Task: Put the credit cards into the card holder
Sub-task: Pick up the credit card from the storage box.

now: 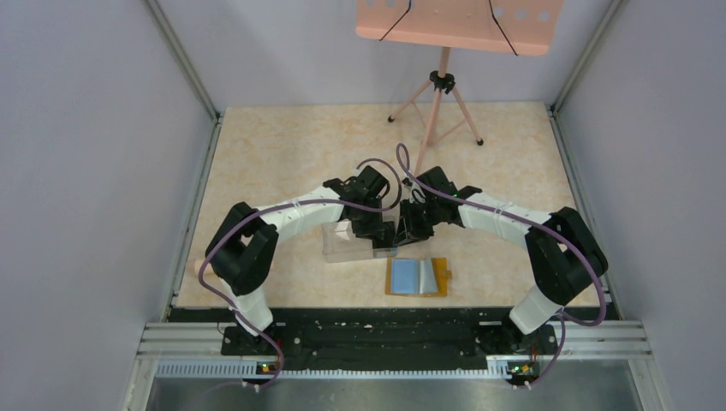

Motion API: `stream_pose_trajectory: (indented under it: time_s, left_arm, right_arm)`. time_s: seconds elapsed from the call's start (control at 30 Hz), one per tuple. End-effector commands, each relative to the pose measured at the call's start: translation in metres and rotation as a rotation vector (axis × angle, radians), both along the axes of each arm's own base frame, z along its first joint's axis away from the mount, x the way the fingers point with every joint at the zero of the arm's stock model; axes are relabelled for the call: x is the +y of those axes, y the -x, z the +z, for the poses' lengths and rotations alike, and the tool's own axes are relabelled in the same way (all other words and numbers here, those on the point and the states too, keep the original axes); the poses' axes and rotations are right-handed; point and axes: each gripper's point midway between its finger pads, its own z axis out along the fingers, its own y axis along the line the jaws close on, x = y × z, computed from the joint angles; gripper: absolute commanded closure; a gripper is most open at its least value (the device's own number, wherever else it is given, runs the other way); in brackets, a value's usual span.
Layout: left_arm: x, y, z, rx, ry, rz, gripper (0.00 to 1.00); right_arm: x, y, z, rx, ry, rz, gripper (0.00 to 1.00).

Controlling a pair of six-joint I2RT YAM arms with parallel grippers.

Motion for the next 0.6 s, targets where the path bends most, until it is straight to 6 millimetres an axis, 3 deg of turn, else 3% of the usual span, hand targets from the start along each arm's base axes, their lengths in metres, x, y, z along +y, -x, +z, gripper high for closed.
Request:
stream_pose_trajectory:
  time_s: [0.0, 0.37, 0.57]
  left_arm:
    - [0.0005, -0.0008, 0.0203, -0.045, 0.016, 0.004, 0.66]
    - [-0.0018, 0.0019, 0.0185, -0.027, -0.013, -0.015, 0.94]
    - [0.0033, -0.0024, 0.0232, -0.055, -0.082, -0.015, 0.95]
  right_arm:
    - [0.0070, 0.0010, 0.0054, -0.018, -0.023, 0.028, 0.79]
    - [0.0068, 0.0009, 0.0047, -0.017, -0.022, 0.026, 0.80]
    - [0.0067, 0.0012, 0.0041, -0.016, -0.021, 0.026, 0.80]
